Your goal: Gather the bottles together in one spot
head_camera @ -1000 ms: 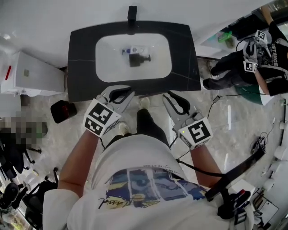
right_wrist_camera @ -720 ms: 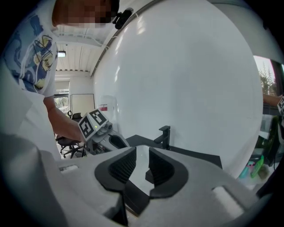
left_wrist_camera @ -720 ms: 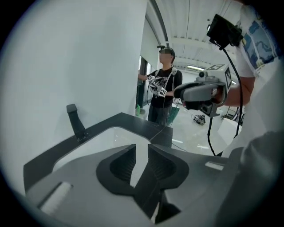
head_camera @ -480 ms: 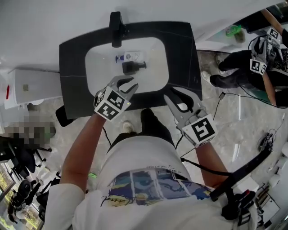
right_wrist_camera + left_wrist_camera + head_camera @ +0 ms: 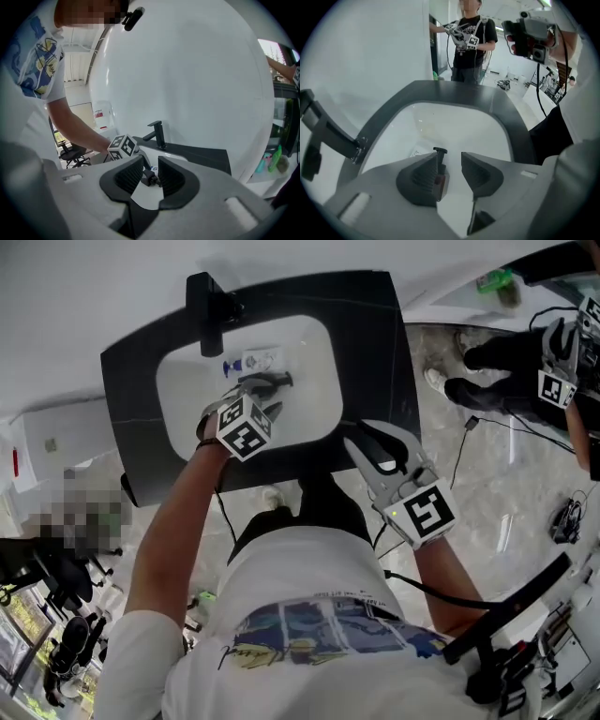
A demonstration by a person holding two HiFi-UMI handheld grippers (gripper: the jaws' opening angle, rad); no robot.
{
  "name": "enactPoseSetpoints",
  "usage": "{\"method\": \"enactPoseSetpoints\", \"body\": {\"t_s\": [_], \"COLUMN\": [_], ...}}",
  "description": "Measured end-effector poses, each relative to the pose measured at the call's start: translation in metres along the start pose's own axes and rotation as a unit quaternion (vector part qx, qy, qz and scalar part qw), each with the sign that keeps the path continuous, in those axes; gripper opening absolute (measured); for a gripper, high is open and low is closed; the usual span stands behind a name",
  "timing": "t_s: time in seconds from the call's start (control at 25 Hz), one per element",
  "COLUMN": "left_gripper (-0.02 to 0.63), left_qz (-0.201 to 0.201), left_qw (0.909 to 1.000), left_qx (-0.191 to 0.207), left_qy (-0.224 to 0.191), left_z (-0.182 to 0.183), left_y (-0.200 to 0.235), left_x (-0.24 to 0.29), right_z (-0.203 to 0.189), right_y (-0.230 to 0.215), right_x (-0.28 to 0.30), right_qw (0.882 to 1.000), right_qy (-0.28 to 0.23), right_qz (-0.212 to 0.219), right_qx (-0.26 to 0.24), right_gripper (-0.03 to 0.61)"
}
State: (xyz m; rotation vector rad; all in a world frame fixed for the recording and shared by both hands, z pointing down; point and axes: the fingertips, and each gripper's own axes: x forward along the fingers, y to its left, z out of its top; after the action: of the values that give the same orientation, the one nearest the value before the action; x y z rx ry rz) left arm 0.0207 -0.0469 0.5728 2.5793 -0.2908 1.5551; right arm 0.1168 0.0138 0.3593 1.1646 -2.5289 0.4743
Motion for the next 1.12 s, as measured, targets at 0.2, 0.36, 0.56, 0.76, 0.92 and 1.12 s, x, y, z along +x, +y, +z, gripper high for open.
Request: {"method": "enactPoseSetpoints", "body": {"t_s": [0.2,0.36,0.56,0.76,0.92,1.12], "left_gripper": [0.164,0.164,0.16,0.137,0.121,0.101], "left_qz": [-0.021,-0.025,-0.038,-0.049,-0.058,-0.058], "left_qw": [0.9974,0.9947,0.9897,0.9833,0.9767,0.9707], "left_qx": [0.029,0.045,0.076,0.097,0.113,0.119], "left_qy": [0.063,0.089,0.115,0.146,0.173,0.201], "left_z": [-0.019,-0.03,-0.026,-0.033,-0.041,-0.05], "left_y": [0.012,0.023,0.021,0.023,0.021,0.023], "left_x": [0.055,0.079,0.103,0.117,0.123,0.131], "right_z": [-0.021,-0.03,-0.043,-0.05,-0.053,-0.053], "right_y": [-0.03,-0.039,-0.048,-0.053,-0.053,-0.052], "right_x": [0.005,0.015,0.009,0.009,0.008,0.009], "right_qw": [1.0,0.999,0.999,0.998,0.997,0.997], "right_qy": [0.015,0.018,0.025,0.026,0.032,0.035], "right_qz": [-0.007,-0.007,-0.013,-0.017,-0.022,-0.023], "right_qx": [0.016,0.029,0.043,0.053,0.064,0.069], "right_gripper": [0.096,0.097,0.095,0.096,0.096,0.096]}}
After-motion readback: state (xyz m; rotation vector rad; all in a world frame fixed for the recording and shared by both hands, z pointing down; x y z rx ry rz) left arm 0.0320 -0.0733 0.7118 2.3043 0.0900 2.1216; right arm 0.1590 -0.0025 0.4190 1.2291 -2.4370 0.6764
